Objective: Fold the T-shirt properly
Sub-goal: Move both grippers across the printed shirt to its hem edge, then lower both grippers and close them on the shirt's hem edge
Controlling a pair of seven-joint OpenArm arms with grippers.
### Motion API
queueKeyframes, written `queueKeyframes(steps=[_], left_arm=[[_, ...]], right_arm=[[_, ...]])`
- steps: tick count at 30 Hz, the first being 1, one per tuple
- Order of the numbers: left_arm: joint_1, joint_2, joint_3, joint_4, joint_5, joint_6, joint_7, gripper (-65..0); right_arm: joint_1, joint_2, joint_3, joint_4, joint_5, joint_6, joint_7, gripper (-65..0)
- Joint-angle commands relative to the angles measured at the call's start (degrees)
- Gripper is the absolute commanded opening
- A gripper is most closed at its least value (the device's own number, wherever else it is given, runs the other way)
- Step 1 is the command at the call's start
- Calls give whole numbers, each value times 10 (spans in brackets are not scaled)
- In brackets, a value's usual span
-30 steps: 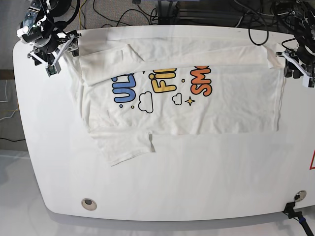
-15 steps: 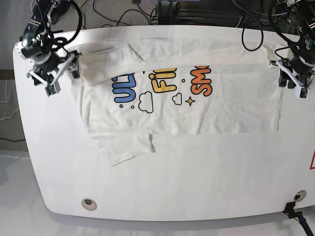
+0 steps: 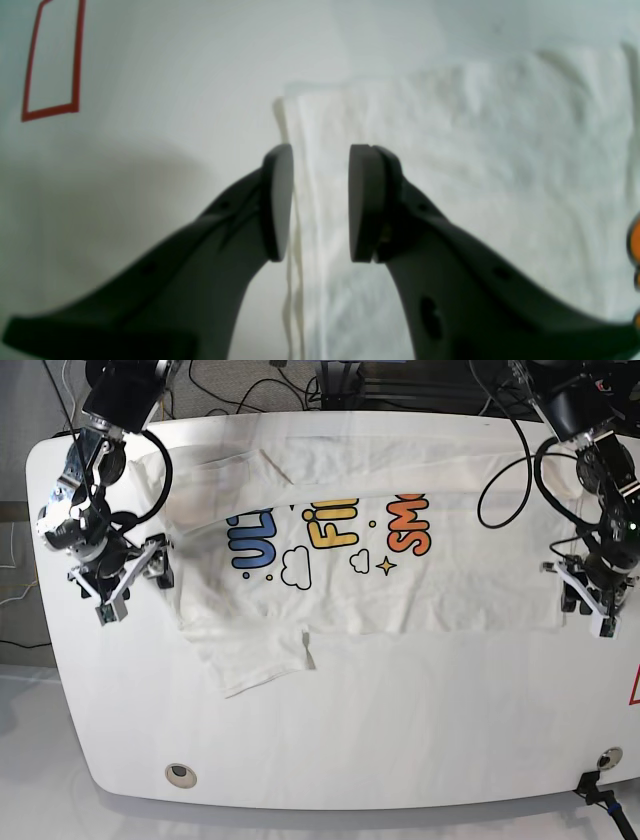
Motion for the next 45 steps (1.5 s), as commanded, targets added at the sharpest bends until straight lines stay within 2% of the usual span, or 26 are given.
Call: queueKeyframes(steps=[1, 6, 10, 12, 16, 19, 24, 31, 34, 45], left_arm=[[-48, -12, -2, -40, 0, 1, -26, -471], [-93, -12, 7, -126, 37, 0, -64, -471], [-109, -32, 39, -196, 39, 0, -119, -471], [-122, -33, 42, -234, 39, 0, -143, -471], [-142, -48, 42, -293, 39, 0, -172, -471], [-151, -57, 42, -337, 39, 0, -209, -469], [-161, -65, 43, -395, 39, 0, -239, -469], [-164, -76, 43, -431, 39, 0, -289, -469], [-164, -76, 43, -435, 39, 3, -311, -469], [-164, -77, 42, -451, 39, 4, -317, -469]], right_arm=[[34, 13, 1, -20, 6, 0, 20, -185], [92, 23, -50, -104, 6, 0, 55, -185], [125, 26, -73, -171, 6, 0, 98, -185], [140, 26, -74, -206, -12, 0, 117, -185], [175, 21, -77, -265, -87, 0, 148, -185], [190, 21, -77, -300, -89, 0, 165, -184], [206, 23, -77, -360, -92, 0, 201, -182], [204, 20, -106, -376, -89, 0, 207, -184], [203, 6, -112, -375, -89, 0, 205, -184], [203, -6, -112, -375, -89, 0, 205, -185]])
